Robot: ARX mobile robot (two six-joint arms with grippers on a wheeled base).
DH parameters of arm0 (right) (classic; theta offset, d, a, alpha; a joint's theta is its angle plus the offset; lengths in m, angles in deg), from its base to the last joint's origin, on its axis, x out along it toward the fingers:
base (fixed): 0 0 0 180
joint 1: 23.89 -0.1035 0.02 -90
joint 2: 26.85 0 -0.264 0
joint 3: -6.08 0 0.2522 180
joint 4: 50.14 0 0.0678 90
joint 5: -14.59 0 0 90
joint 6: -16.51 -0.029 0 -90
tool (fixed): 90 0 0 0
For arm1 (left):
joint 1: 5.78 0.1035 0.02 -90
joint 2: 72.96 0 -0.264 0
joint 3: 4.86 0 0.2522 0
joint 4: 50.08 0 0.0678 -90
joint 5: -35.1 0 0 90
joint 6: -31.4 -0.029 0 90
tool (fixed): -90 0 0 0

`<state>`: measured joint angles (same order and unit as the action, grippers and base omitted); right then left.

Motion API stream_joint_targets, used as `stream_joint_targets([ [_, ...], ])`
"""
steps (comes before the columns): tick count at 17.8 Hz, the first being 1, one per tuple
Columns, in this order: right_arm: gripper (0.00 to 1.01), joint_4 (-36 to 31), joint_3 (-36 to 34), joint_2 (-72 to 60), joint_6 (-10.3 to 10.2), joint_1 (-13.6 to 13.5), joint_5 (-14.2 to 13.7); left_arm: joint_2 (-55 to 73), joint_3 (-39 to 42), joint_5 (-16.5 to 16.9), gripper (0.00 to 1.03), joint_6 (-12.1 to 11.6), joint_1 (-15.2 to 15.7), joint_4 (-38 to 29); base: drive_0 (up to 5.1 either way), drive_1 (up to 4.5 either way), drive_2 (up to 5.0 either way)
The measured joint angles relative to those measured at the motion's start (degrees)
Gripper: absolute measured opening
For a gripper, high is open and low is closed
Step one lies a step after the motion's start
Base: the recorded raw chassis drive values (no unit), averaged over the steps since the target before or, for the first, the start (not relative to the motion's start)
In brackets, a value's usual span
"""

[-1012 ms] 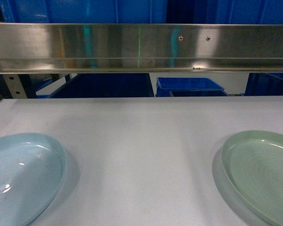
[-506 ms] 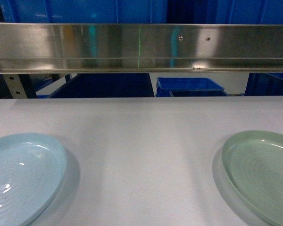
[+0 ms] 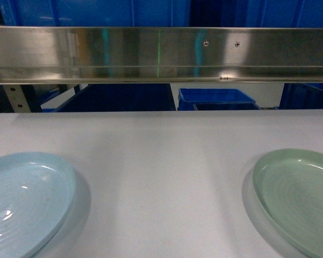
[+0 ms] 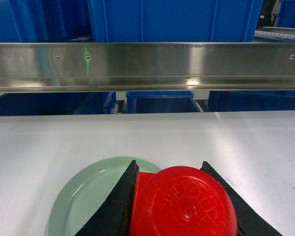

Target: Sort and place red and yellow blocks in left bins

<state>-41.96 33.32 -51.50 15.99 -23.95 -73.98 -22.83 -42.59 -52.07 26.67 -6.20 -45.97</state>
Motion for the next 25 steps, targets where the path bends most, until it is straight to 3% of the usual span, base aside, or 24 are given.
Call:
stream_joint_targets([
  [9,0.29,0.0,0.0,0.0,0.0,0.0,0.0,-4.3,0.3,1.4,0.27,0.0,-0.2,5.3,0.0,0.0,0.0],
  [12,0.29,0.0,0.0,0.0,0.0,0.0,0.0,-4.7,0.9,3.0,0.27,0.3,0.4,4.1,0.0,0.0,0.0],
  [21,0.29,0.0,0.0,-0.2,0.0,0.0,0.0,-4.2,0.9,3.0,0.26,1.5,0.5,3.3,0.0,0.0,0.0],
  [25,0.29,0.0,0.0,0.1,0.0,0.0,-0.3,-4.8,0.9,3.4,0.26,1.5,0.3,3.4,-2.7,-2.07,5.1],
])
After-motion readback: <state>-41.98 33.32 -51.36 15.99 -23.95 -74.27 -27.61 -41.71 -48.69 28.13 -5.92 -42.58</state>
